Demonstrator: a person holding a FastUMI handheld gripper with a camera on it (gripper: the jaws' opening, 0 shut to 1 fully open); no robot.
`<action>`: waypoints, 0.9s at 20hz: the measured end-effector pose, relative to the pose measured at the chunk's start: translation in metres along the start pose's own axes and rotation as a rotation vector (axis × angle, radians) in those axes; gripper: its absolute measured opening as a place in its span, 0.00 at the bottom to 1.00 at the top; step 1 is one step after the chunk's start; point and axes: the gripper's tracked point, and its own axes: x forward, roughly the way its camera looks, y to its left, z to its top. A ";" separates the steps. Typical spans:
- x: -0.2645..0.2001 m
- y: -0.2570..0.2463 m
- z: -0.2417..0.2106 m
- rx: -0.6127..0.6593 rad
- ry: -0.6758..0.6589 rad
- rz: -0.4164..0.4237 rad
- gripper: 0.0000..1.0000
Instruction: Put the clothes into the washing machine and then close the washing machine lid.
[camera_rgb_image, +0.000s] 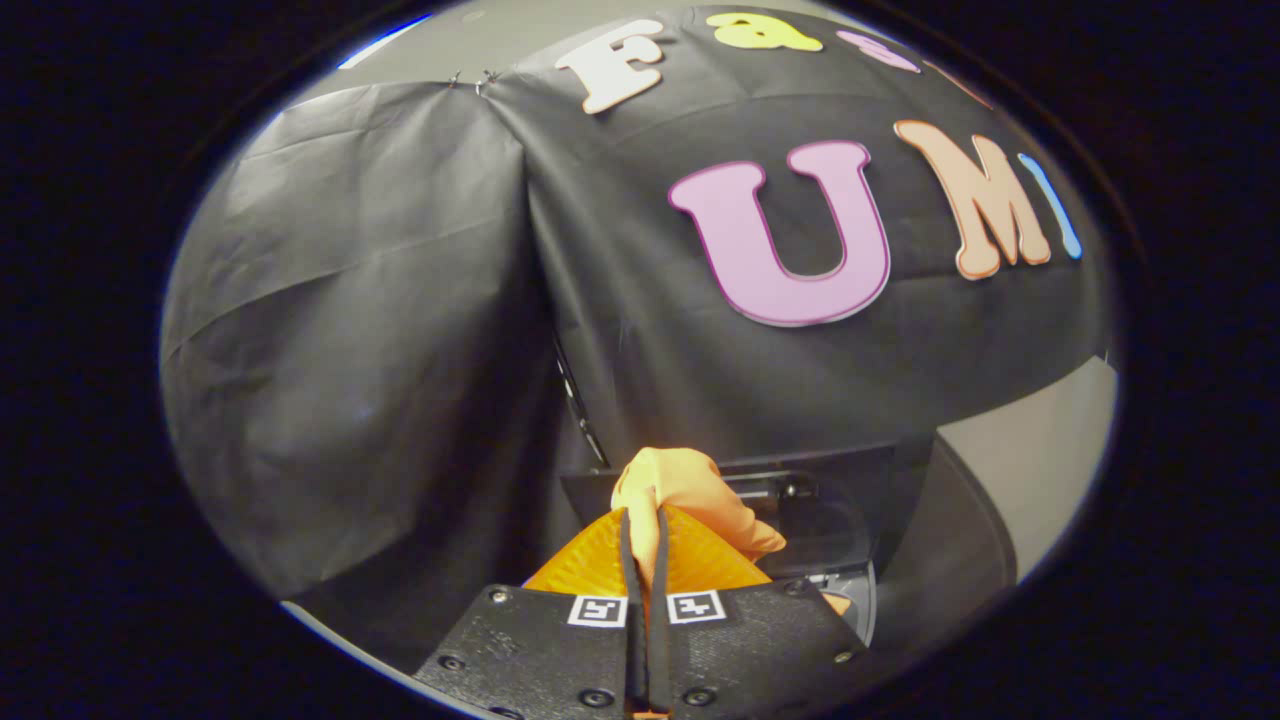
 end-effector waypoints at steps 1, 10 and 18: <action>0.004 -0.005 -0.014 0.007 0.018 -0.004 0.01; 0.049 -0.034 -0.126 0.053 0.153 -0.056 0.01; 0.067 -0.050 -0.190 0.081 0.236 -0.099 0.01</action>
